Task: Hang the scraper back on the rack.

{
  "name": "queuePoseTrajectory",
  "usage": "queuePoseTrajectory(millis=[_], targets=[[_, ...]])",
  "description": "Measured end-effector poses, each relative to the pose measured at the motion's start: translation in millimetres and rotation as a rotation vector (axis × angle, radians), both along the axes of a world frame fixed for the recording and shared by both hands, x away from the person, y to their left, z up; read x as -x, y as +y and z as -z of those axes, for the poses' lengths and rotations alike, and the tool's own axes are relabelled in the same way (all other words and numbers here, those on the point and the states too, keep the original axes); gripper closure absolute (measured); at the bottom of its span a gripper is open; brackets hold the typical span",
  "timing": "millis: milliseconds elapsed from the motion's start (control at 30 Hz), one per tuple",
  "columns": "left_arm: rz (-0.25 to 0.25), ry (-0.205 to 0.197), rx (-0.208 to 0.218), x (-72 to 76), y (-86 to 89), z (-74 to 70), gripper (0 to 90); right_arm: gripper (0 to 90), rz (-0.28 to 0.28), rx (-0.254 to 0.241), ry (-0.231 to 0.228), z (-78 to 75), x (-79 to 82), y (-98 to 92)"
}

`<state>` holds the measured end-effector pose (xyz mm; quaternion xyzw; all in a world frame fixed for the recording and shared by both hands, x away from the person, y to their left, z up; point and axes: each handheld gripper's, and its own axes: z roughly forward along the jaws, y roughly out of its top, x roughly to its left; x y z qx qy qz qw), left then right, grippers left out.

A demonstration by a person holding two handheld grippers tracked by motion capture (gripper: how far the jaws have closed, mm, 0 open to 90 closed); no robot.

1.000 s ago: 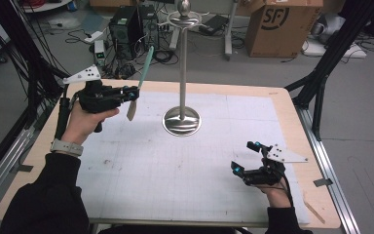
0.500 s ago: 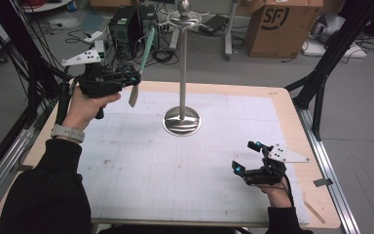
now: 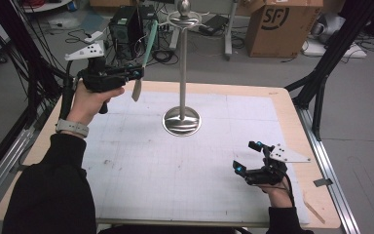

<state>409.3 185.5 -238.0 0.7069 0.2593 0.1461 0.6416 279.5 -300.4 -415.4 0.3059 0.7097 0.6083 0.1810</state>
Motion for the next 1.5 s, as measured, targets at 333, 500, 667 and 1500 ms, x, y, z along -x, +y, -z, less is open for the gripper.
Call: queuePoseTrajectory(millis=[333, 500, 667, 1500], targets=[[0.009, -0.006, 0.008, -1.2, 1.3, 0.4, 80.2, 0.3, 0.010, -0.010, 0.003, -0.6, 0.7, -4.2], [0.012, -0.011, 0.005, -1.3, -0.6, 1.1, 80.2, 0.3, 0.007, -0.007, 0.002, -0.5, 0.7, -3.5], [-0.002, -0.020, 0.000, -2.2, -4.6, 2.6, 80.2, 0.3, 0.005, -0.004, 0.002, -0.3, 0.5, -3.2], [-0.010, -0.020, 0.011, -9.1, -13.2, 10.3, 80.0, 0.3, 0.009, -0.006, 0.001, -0.2, 0.2, -4.7]])
